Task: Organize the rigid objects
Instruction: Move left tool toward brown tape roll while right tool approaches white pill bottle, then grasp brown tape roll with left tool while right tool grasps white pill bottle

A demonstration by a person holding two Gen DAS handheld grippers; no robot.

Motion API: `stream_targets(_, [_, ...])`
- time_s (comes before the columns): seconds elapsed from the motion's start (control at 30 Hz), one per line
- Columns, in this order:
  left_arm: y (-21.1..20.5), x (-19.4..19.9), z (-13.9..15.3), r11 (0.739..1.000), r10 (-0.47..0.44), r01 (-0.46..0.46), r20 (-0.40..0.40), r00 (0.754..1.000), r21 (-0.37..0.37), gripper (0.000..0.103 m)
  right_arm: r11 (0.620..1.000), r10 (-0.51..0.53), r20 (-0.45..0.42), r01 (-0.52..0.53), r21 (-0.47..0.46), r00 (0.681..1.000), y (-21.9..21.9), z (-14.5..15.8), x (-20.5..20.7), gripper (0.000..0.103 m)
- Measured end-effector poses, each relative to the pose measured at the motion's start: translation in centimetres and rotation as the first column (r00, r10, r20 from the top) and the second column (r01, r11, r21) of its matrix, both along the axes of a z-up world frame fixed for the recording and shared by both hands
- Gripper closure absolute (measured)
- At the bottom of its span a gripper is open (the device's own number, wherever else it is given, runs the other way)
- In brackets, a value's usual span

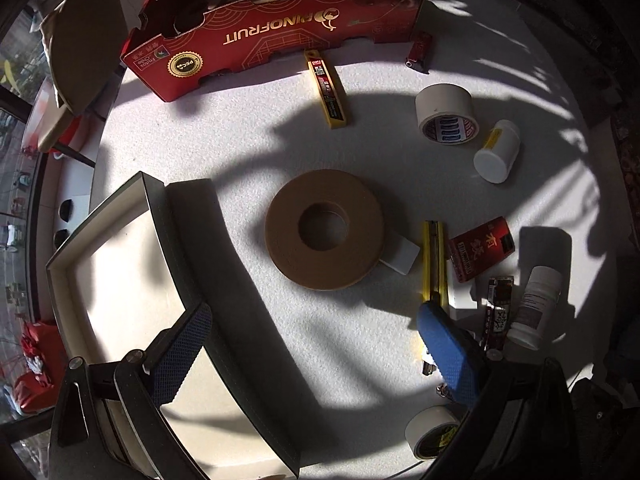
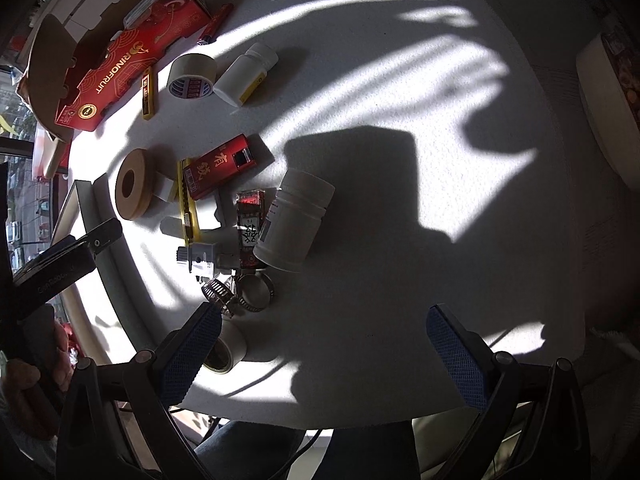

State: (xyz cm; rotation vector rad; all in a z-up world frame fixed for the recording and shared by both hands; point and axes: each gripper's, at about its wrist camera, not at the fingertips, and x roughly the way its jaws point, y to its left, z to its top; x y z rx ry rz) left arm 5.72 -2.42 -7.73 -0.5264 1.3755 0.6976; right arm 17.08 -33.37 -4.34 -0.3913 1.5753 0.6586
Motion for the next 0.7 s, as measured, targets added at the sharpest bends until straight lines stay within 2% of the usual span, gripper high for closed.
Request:
stream_targets(0.3, [3.2,2.3,-3.5,1.0,0.026,-0.026,-0.046,0.999,-0.004,0.0,0.999,0.021,-0.02,-0.021,-0.029,1.0,1.4,-2.1,1.1,0.0])
stream_targets(0.53, [4.2,3.3,-5.5,1.0,0.025,-0.026,-0.065,0.998,-0.011,0.0,0.992,0.118,0.02,-0.117,-0.052,0.993,4.4,-3.0,1.6,0.0])
stream_targets(0.7, [4.1,3.5,-6.1,0.998,0.043,-0.044,-0.043,0.998,-0.035,0.0,0.983,0.176,0.042,-0.174,-0.058,0.983,5.7,-3.2,1.7,0.0])
